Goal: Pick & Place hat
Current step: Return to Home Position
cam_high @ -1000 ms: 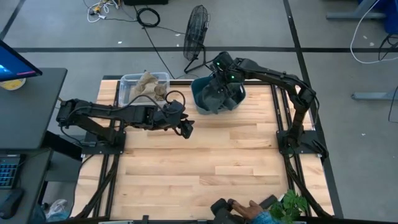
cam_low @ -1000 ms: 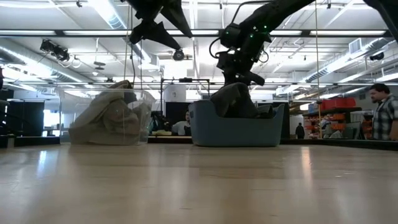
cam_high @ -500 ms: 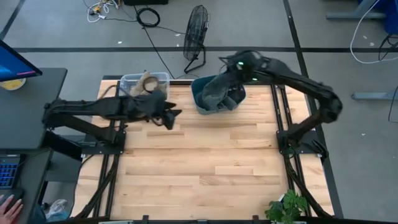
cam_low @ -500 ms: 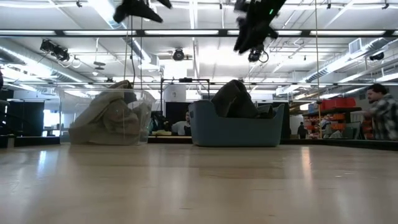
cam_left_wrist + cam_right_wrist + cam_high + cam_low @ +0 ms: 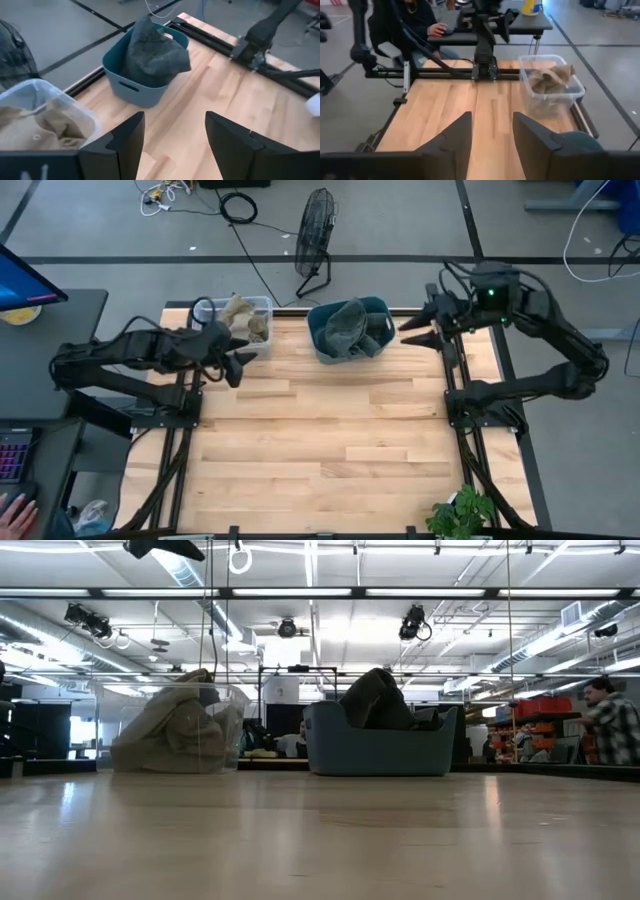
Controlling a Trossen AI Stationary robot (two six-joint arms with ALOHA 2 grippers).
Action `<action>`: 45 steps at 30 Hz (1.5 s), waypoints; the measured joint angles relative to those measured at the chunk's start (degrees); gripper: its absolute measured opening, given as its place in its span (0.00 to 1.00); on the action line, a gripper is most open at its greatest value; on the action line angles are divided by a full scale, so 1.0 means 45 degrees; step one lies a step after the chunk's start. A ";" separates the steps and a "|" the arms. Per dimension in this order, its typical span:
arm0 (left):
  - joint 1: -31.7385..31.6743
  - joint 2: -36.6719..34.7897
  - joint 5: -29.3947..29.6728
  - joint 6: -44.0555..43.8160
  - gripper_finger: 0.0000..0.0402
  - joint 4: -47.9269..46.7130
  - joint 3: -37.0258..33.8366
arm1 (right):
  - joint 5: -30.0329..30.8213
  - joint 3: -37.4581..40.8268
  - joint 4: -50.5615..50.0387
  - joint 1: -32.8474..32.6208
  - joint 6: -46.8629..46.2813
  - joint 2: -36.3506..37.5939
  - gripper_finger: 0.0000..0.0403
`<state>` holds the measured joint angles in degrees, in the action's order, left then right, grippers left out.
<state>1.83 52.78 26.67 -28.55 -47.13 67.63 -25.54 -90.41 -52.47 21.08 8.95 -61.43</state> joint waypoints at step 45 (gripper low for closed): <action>-0.1753 -1.1702 -0.1534 0.1150 0.53 0.7217 -1.2536 | 0.0238 1.7944 1.3919 0.0967 -0.6548 1.1173 0.33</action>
<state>-6.07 0.12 19.77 -23.37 -14.66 11.22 -24.47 -9.66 10.17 25.43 -20.51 -11.15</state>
